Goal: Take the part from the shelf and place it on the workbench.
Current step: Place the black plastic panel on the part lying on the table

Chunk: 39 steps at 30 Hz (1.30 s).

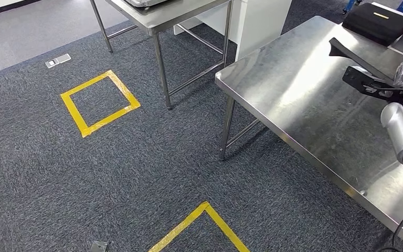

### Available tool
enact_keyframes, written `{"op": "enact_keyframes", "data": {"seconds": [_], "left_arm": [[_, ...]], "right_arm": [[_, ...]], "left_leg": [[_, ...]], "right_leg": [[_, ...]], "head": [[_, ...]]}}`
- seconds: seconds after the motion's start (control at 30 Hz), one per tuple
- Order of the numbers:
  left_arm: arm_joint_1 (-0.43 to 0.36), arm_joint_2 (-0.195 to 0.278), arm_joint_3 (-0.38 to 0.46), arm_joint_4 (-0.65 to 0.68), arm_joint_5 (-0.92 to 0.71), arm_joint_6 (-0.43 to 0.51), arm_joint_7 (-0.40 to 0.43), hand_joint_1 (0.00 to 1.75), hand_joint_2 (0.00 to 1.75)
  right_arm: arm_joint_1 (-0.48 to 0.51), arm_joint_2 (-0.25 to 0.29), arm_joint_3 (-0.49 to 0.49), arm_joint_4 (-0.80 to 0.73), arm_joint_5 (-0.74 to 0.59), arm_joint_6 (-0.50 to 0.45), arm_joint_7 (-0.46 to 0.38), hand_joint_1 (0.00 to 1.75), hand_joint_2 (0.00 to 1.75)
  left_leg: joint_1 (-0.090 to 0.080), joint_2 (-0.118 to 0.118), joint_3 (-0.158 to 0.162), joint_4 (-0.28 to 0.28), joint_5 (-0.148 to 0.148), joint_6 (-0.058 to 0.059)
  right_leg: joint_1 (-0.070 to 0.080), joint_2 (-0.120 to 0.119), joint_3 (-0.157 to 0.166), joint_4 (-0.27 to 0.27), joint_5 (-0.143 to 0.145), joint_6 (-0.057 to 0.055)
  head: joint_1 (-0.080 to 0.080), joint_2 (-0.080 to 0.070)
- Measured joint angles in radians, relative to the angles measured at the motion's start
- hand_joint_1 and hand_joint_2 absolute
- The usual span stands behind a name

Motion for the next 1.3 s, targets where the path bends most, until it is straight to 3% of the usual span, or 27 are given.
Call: {"op": "enact_keyframes", "data": {"seconds": [0.27,0.4,0.43,0.57,1.3], "left_arm": [[0.001,-0.001,0.007,0.000,0.000,0.004,-0.005,0.00,1.75],[0.001,-0.002,0.009,0.000,-0.002,0.006,-0.009,0.00,1.75],[0.001,-0.002,0.010,0.000,-0.002,0.003,-0.010,0.00,1.75],[0.001,-0.001,0.013,0.000,-0.001,-0.012,-0.005,0.00,0.00],[0.001,-0.003,0.027,0.000,-0.003,0.016,-0.011,0.00,0.00]], "right_arm": [[0.015,-0.001,-0.019,0.000,-0.009,0.000,0.007,1.59,1.75],[0.016,-0.001,-0.021,0.000,-0.010,0.000,0.012,0.00,1.75],[0.016,-0.001,-0.021,0.000,-0.009,0.000,0.014,0.00,1.75],[0.016,-0.001,-0.024,0.000,-0.007,0.000,0.021,0.00,1.75],[0.016,-0.009,-0.027,0.000,0.003,0.016,0.015,0.00,1.75]], "left_leg": [[0.000,0.000,0.000,-0.001,0.000,0.000],[0.000,0.000,0.000,-0.001,0.000,0.000],[0.000,0.000,0.000,-0.001,0.000,0.000],[0.000,0.000,0.000,-0.001,0.000,0.000],[0.000,0.000,0.001,-0.001,0.000,0.000]], "right_leg": [[0.000,0.000,0.001,0.000,0.000,0.000],[0.000,0.000,0.001,0.000,0.000,0.000],[0.000,0.000,0.001,0.000,0.000,0.000],[0.000,0.000,0.001,0.000,0.000,0.000],[0.000,0.000,0.001,0.000,0.000,0.000]], "head": [[0.000,0.000],[0.000,0.000],[0.000,0.000],[0.000,0.000],[0.000,0.000]]}}
